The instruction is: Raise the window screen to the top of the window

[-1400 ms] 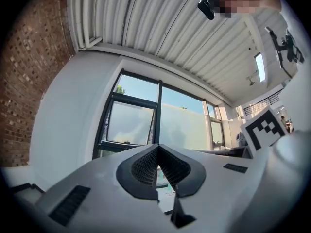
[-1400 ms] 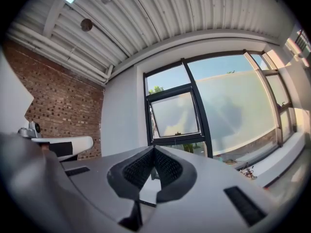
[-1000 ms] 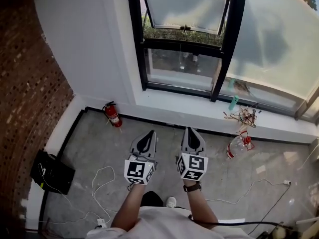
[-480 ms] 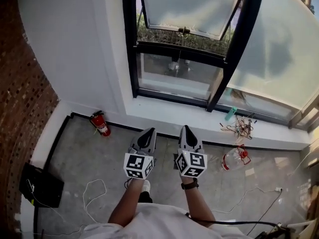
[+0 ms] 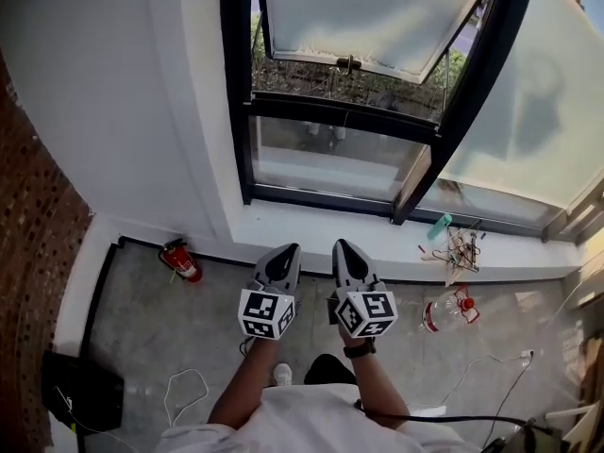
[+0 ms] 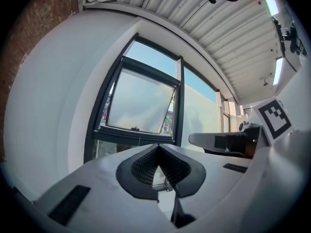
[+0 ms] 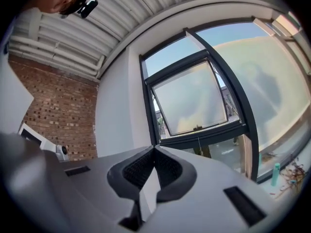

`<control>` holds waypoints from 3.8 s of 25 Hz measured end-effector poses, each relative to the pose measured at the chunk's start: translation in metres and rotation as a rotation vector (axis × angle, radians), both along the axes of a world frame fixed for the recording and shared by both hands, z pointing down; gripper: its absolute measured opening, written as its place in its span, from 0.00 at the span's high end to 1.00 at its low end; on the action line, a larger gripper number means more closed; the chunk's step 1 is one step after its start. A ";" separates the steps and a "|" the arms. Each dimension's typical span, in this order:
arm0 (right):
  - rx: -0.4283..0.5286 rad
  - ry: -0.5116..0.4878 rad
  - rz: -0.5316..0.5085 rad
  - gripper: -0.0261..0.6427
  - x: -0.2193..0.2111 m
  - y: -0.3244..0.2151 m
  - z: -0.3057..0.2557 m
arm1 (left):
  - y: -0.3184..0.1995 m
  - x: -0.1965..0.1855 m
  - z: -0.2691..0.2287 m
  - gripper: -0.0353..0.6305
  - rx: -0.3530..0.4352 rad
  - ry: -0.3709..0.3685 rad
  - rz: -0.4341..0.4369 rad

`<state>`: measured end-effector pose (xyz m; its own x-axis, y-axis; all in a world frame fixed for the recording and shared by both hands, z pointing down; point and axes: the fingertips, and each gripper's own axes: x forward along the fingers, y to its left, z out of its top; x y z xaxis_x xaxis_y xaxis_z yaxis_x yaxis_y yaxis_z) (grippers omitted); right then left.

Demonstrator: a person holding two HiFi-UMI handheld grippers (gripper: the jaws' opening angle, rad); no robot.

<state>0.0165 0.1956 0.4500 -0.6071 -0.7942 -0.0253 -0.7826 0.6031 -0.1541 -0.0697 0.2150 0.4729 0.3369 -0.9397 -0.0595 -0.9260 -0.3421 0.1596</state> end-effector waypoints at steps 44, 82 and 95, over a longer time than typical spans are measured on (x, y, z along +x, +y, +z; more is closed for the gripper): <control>-0.077 0.109 0.138 0.96 -0.005 -0.550 0.047 | -0.564 -0.012 0.016 0.95 -0.017 -0.517 0.157; -0.366 0.422 0.103 0.81 -0.018 -0.587 0.273 | -0.616 -0.013 0.070 0.81 0.052 -1.330 0.206; -0.578 0.482 0.076 0.81 -0.020 -0.604 0.406 | -0.616 -0.012 0.070 0.81 0.023 -1.298 0.201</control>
